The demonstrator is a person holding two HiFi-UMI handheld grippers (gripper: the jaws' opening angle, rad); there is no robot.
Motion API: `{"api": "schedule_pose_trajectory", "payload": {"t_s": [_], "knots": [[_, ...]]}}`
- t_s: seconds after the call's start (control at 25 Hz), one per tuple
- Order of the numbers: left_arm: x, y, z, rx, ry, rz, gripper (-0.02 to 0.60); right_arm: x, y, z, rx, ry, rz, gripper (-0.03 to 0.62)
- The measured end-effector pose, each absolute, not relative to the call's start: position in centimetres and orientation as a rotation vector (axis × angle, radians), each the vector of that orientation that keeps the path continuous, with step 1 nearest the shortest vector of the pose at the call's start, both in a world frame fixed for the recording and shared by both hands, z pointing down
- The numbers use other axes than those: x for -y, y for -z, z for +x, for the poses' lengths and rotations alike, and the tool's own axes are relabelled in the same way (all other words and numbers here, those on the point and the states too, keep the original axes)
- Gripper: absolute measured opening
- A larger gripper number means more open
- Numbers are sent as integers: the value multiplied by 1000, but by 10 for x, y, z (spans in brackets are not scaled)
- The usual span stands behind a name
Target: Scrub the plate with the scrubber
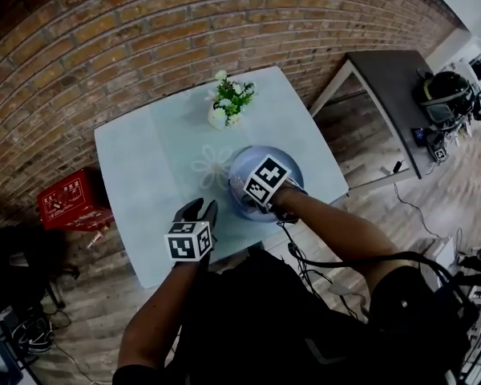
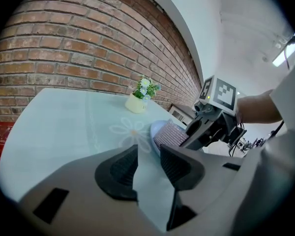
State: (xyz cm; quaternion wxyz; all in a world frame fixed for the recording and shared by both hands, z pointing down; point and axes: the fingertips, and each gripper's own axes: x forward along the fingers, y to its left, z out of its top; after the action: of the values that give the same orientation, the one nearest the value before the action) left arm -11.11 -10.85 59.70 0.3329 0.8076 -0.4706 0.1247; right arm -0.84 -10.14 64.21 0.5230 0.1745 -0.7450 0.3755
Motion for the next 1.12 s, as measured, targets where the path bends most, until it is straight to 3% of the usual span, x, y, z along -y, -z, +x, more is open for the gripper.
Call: {"api": "schedule_pose_trajectory", "payload": {"t_s": [0.36,0.76,1.12], "knots": [[120,-600,-123,1175,-341,2140,158,118,-635,-2,1829,-1032,587,67],[123,-596,-117,1221,-317,2116,158,141,-608,-14,2175,-524,319,67],[116,-575,-108,1365,-256,2080,158,170,-622,-27,2364,-305,120,67]]}}
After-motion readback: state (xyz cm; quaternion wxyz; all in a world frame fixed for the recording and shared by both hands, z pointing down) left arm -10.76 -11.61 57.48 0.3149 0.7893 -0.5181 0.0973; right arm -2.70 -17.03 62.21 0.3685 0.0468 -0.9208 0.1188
